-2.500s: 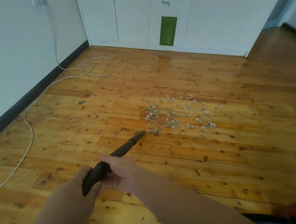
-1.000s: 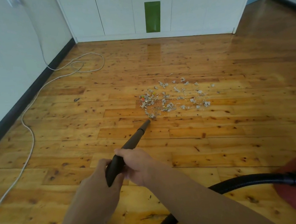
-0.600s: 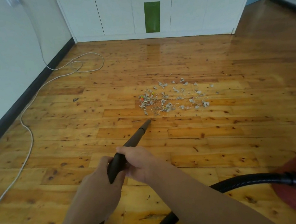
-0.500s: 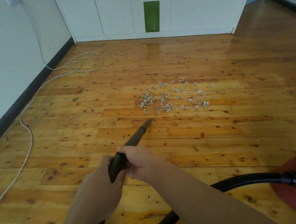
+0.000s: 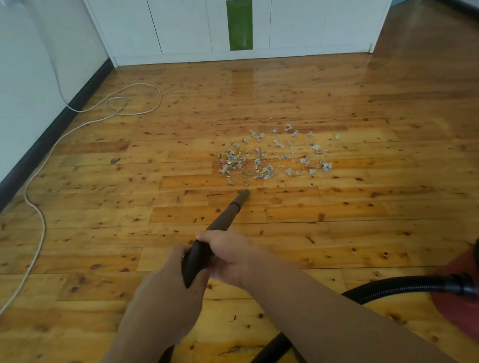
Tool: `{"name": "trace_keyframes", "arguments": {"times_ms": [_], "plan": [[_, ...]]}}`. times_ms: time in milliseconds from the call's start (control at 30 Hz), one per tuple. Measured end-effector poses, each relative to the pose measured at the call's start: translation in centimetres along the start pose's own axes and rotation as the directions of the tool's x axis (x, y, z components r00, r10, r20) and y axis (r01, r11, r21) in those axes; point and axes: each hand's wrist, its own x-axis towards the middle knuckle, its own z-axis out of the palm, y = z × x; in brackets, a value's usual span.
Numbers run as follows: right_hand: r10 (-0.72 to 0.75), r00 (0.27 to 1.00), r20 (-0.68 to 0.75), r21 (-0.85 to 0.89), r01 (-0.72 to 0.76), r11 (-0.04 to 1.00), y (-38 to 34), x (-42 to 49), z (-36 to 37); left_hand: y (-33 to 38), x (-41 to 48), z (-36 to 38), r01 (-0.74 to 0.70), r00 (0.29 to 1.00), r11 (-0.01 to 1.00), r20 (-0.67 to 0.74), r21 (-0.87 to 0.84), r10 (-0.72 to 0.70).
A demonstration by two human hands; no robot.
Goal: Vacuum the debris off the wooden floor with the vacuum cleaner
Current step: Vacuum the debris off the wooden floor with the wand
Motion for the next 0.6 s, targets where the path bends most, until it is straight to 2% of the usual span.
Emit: {"name": "trace_keyframes", "arguments": {"times_ms": [600], "plan": [[-0.022, 1.0, -0.017, 0.055, 0.023, 0.998, -0.1, -1.0, -2.3, 1.8, -0.2, 0.8, -0.056, 0.998, 0.998, 0.045, 0.04, 0.055]]}}
